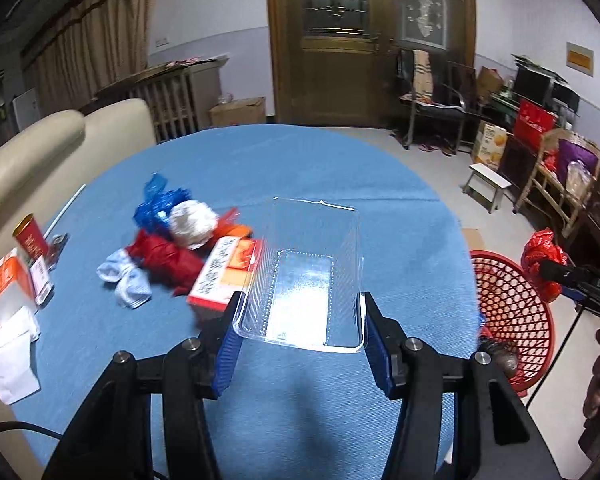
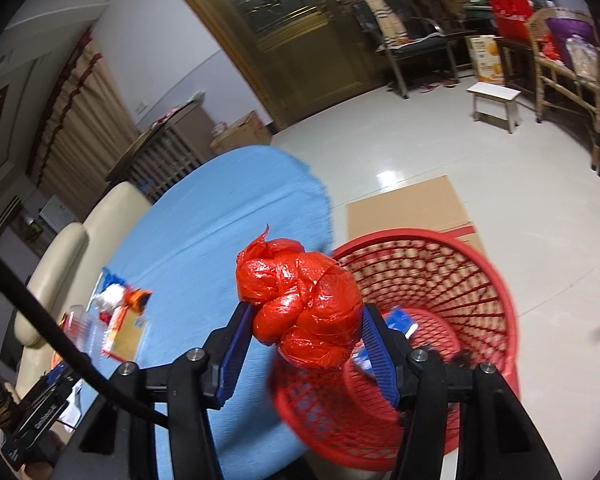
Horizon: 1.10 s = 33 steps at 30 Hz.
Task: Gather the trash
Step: 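Carry the red bag to the wastebasket and release it with the right tool while the left holds the tray, then lower the clear tray over the wastebasket and open the left tool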
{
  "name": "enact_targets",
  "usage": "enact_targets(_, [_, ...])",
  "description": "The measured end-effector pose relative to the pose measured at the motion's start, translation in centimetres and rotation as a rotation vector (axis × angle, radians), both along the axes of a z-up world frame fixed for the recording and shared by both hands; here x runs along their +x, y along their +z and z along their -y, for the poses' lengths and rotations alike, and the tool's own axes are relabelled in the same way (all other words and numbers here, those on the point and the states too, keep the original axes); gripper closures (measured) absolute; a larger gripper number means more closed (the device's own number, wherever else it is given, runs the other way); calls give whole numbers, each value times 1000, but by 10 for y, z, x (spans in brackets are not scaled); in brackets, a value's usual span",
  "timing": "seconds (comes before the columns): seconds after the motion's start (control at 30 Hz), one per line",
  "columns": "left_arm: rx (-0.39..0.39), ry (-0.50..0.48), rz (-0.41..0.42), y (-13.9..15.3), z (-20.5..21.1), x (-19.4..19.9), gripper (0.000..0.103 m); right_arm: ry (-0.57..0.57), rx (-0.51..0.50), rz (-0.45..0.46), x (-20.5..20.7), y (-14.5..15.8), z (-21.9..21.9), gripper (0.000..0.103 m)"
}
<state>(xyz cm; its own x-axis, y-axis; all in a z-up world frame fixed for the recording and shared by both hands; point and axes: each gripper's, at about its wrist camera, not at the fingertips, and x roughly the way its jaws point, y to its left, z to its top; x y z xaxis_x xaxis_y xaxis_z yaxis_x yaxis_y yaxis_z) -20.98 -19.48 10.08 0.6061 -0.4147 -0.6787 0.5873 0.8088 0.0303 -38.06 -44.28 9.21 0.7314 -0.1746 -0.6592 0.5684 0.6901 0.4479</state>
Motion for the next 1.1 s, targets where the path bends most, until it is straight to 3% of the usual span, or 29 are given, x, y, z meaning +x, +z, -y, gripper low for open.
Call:
enact_targets(0.57, [-21,-160,-7,10,58,-21,47,-110,35,-75,-27,-30,37,45])
enact_targets(0.8, [-10,-197,-9,7,72,-27,47,-165,84,-133,-35,-43,47,34])
enact_targets(1.1, [-4,-281,-21,5,98,-42,47,-217,86,-107,-49,-39,56,33])
